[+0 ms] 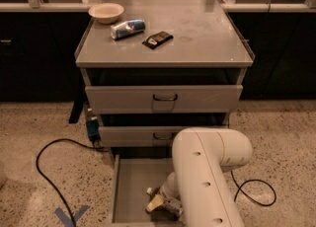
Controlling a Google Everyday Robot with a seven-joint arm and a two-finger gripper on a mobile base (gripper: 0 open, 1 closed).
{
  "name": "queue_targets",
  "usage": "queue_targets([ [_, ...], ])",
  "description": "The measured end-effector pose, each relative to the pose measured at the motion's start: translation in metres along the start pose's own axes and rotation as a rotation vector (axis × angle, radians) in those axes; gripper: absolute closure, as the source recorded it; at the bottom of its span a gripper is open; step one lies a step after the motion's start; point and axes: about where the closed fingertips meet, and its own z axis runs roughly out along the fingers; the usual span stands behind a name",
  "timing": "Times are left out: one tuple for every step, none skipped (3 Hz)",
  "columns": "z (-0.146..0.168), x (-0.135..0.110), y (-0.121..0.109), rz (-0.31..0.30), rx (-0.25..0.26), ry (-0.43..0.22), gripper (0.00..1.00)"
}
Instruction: Place blue plastic bottle into bottom drawer
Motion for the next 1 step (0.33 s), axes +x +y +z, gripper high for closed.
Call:
queue_targets([
  [0.0, 0.0, 0.0, 0.0, 0.0, 0.0, 0.0],
])
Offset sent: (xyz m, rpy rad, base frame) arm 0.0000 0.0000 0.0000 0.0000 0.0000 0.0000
